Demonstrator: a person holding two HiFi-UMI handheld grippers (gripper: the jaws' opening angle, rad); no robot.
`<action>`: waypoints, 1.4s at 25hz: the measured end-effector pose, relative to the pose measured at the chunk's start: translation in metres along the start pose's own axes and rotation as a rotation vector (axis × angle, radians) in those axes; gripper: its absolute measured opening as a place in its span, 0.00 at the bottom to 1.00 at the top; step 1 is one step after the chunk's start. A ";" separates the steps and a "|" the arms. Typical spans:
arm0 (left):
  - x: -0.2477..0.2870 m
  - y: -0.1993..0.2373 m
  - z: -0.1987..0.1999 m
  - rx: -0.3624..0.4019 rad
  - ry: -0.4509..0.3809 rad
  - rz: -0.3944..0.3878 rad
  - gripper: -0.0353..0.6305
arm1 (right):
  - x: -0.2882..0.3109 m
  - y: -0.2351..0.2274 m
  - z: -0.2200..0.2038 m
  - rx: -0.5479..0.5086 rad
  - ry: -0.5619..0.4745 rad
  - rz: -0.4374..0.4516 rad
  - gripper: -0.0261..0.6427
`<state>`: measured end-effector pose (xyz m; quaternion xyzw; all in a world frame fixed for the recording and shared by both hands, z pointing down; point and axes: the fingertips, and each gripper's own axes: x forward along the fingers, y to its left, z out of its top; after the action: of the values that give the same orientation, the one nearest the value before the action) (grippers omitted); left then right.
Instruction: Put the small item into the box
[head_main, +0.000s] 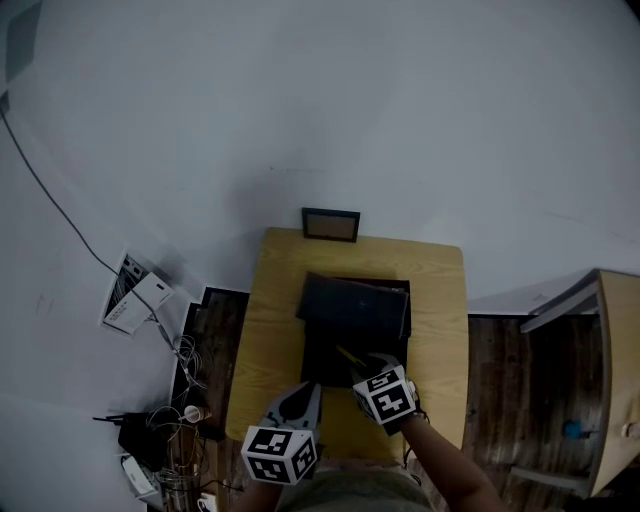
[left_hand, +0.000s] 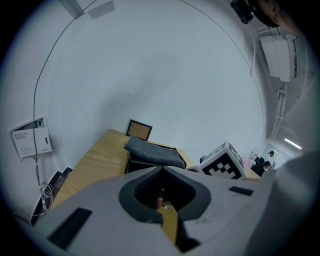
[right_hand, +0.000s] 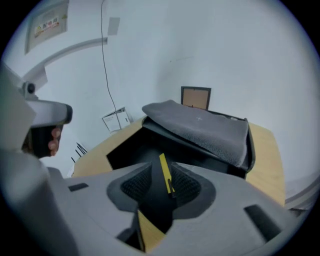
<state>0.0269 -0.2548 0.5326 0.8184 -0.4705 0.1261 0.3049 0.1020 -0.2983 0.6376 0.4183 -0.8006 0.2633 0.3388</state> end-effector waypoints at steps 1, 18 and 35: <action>-0.003 -0.003 -0.001 0.008 0.000 -0.011 0.06 | -0.008 0.003 0.004 0.015 -0.032 -0.007 0.18; -0.098 -0.015 -0.025 0.067 -0.018 -0.121 0.06 | -0.131 0.099 -0.002 0.232 -0.358 -0.103 0.11; -0.204 -0.034 -0.094 0.103 -0.023 -0.212 0.06 | -0.219 0.202 -0.058 0.284 -0.537 -0.189 0.07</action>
<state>-0.0437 -0.0420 0.4925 0.8795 -0.3777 0.1076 0.2689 0.0410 -0.0464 0.4796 0.5885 -0.7742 0.2202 0.0765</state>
